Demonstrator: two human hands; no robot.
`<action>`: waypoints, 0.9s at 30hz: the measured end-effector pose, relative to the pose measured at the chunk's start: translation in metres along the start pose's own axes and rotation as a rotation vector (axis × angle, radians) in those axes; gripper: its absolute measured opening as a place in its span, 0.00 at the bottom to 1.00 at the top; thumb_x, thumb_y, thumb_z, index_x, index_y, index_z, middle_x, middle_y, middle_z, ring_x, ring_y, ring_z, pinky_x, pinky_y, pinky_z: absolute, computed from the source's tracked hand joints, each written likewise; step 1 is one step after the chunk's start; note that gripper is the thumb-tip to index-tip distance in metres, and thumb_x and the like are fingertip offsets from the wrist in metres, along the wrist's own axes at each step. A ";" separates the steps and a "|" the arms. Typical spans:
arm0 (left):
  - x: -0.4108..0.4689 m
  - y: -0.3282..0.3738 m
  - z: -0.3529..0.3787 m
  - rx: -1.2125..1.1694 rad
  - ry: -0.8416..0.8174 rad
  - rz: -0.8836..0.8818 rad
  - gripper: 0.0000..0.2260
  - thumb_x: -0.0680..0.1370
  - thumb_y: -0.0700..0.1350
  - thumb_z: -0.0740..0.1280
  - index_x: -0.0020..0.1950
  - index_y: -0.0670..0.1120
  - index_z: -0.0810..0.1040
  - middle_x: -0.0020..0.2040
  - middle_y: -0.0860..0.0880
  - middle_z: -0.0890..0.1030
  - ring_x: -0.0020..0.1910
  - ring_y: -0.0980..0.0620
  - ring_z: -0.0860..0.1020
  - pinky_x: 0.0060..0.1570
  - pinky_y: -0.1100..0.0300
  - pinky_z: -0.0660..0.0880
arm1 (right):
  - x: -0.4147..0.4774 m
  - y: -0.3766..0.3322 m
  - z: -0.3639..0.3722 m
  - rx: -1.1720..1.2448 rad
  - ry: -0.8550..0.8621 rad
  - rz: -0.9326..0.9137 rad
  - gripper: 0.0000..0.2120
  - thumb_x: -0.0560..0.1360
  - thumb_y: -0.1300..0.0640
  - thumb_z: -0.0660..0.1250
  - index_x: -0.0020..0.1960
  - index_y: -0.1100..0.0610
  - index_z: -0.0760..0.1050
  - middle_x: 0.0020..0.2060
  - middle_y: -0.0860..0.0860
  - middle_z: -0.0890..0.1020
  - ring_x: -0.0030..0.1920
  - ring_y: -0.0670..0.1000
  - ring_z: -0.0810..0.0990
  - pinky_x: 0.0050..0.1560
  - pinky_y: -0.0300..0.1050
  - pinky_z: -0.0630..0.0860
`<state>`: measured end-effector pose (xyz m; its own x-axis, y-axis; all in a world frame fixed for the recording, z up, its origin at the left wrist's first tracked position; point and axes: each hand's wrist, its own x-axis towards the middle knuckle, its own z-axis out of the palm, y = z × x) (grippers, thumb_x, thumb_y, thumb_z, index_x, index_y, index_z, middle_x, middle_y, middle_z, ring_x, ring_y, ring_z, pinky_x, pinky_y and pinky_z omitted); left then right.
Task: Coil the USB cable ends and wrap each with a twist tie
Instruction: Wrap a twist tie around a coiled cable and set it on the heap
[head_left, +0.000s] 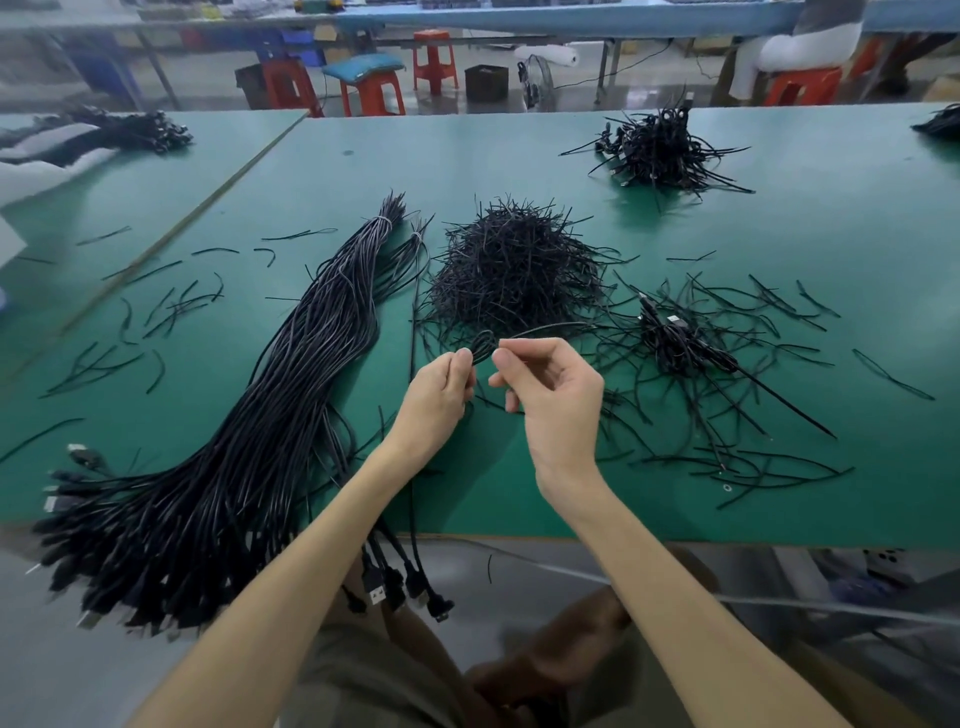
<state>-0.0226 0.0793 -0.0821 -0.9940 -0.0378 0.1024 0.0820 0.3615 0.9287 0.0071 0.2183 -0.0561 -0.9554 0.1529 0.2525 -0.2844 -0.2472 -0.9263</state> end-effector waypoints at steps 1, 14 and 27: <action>0.000 0.001 0.000 0.003 0.000 0.004 0.20 0.87 0.51 0.55 0.37 0.49 0.68 0.27 0.57 0.68 0.26 0.57 0.63 0.32 0.58 0.62 | 0.000 0.003 0.001 -0.023 0.012 0.012 0.03 0.75 0.64 0.74 0.48 0.59 0.82 0.39 0.53 0.85 0.37 0.52 0.84 0.32 0.41 0.75; -0.005 0.003 -0.001 -0.055 -0.014 0.028 0.19 0.87 0.54 0.53 0.39 0.47 0.69 0.30 0.58 0.67 0.28 0.57 0.63 0.31 0.60 0.62 | -0.009 0.027 -0.003 -0.087 0.065 0.095 0.01 0.76 0.62 0.74 0.47 0.58 0.82 0.36 0.54 0.85 0.37 0.52 0.84 0.35 0.42 0.77; -0.009 0.010 -0.010 -0.276 -0.046 -0.077 0.18 0.85 0.50 0.59 0.35 0.49 0.68 0.27 0.56 0.63 0.23 0.57 0.58 0.22 0.66 0.57 | -0.007 0.028 -0.005 -0.101 -0.115 0.195 0.04 0.76 0.62 0.73 0.49 0.55 0.80 0.40 0.48 0.85 0.38 0.46 0.83 0.36 0.38 0.76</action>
<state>-0.0118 0.0739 -0.0702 -0.9998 -0.0105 0.0173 0.0163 0.0917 0.9957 0.0064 0.2155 -0.0854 -0.9959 0.0004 0.0906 -0.0895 -0.1637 -0.9824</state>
